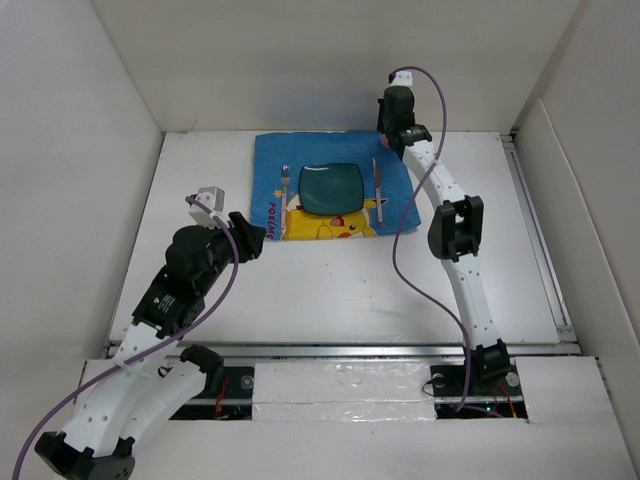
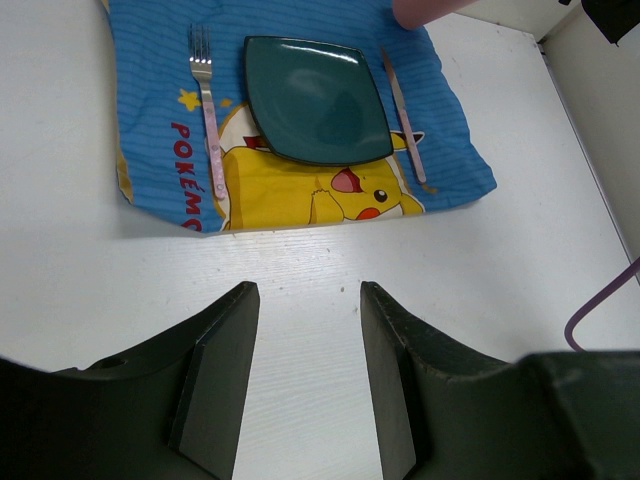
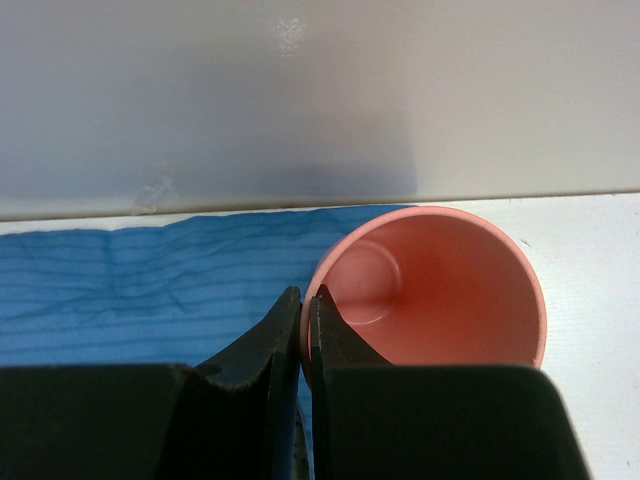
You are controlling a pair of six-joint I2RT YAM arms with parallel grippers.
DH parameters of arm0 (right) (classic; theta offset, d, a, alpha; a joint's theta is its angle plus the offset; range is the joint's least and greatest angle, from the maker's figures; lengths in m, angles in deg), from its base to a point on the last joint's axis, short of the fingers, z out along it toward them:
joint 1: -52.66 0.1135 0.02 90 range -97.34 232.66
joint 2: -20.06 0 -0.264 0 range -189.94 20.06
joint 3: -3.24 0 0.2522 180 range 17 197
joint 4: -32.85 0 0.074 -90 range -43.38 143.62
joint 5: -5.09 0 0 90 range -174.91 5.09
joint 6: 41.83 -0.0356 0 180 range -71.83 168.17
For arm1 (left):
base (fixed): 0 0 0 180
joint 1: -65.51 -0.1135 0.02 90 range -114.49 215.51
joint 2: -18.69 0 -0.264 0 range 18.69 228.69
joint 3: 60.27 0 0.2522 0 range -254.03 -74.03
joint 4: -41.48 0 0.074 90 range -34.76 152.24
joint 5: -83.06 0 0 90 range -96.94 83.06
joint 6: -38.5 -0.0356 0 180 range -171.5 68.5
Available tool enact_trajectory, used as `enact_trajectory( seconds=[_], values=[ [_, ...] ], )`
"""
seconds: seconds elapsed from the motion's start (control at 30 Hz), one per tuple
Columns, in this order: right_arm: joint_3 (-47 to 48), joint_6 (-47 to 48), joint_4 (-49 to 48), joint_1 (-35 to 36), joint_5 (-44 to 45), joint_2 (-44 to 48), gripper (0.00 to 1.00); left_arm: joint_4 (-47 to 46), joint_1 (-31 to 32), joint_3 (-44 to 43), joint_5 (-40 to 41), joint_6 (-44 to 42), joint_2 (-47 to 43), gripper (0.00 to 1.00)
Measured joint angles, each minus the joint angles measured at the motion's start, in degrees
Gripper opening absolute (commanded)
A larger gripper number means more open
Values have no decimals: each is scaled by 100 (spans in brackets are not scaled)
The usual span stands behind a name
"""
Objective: Set the dinner table for one person
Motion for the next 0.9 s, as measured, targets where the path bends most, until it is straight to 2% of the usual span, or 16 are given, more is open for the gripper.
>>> enact_trajectory(
  seconds=[0.9],
  values=[
    [-525, 133, 566, -4, -50, 501, 0, -4, 0, 0, -33, 0, -4, 42]
  ],
)
